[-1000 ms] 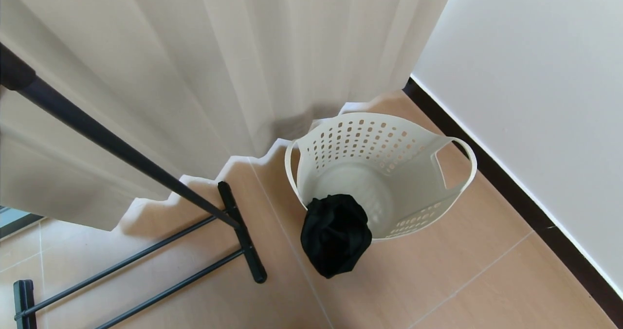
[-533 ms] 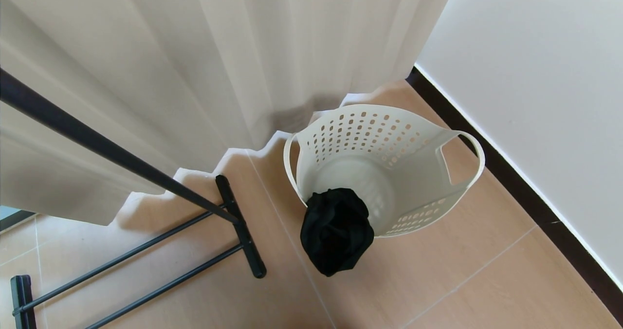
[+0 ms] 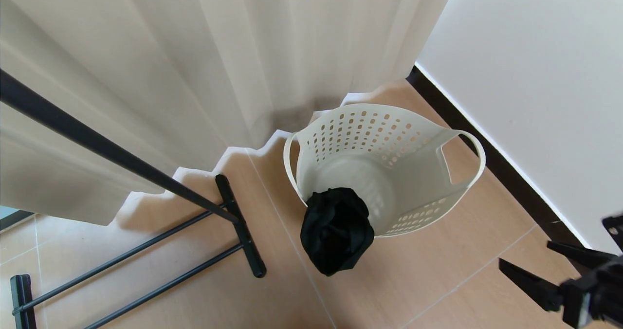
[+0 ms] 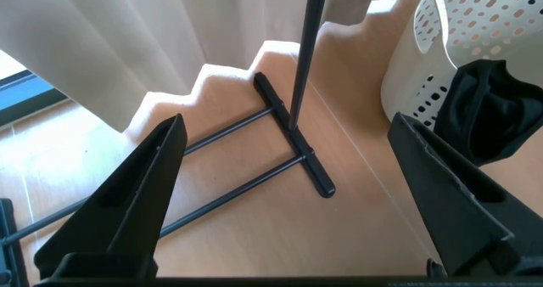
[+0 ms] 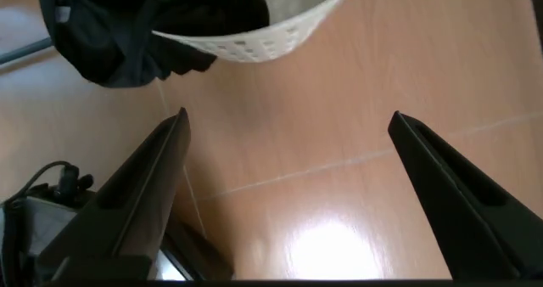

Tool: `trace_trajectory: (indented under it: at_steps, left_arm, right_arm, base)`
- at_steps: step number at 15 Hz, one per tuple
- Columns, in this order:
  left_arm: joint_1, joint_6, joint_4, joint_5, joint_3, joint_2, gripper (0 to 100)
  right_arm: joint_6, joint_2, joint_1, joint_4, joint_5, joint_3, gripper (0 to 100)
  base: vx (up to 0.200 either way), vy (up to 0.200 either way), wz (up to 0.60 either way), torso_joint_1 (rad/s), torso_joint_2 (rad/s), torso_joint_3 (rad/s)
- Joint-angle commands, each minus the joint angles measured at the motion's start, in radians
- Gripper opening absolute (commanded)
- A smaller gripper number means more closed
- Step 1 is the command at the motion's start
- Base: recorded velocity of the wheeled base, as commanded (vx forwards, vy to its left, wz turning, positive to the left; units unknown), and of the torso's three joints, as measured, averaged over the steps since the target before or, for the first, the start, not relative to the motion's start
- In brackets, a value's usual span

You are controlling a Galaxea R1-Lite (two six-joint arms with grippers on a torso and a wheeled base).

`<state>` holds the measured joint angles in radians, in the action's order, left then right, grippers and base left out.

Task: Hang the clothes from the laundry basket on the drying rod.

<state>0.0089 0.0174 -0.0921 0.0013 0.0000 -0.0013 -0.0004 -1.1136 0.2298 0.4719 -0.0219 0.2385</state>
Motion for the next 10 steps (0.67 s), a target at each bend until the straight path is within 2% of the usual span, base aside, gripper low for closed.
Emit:
trace_trajectory:
  at_steps: [1,5,7,8,10]
  left_arm:
    - [0.000,-0.001,0.000,0.000,0.000,0.001,100]
    - [0.000,-0.001,-0.001,0.000,0.000,0.001,100]
    - [0.000,-0.001,-0.001,0.000,0.000,0.001,100]
    - [0.000,0.001,-0.001,0.000,0.000,0.001,100]
    - [0.000,0.001,-0.001,0.000,0.000,0.001,100]
  right_arm:
    - [-0.090,-0.351,0.154,0.063,0.020,0.242,100]
    - [-0.409,-0.618,0.177,0.060,0.033,0.463,100]
    - [-0.480,-0.684,0.178,0.062,0.039,0.522,100]
    - [-0.535,-0.718,0.197,0.060,0.039,0.561,100]
    - [-0.581,-0.761,0.244,0.060,0.050,0.607,100]
  base:
    - [0.000,0.000,0.00,0.000,0.00,0.000]
    - [0.000,0.000,0.00,0.000,0.00,0.000]
    - [0.000,0.000,0.00,0.000,0.00,0.000]
    - [0.000,0.000,0.00,0.000,0.00,0.000]
    - [0.000,0.000,0.00,0.000,0.00,0.000]
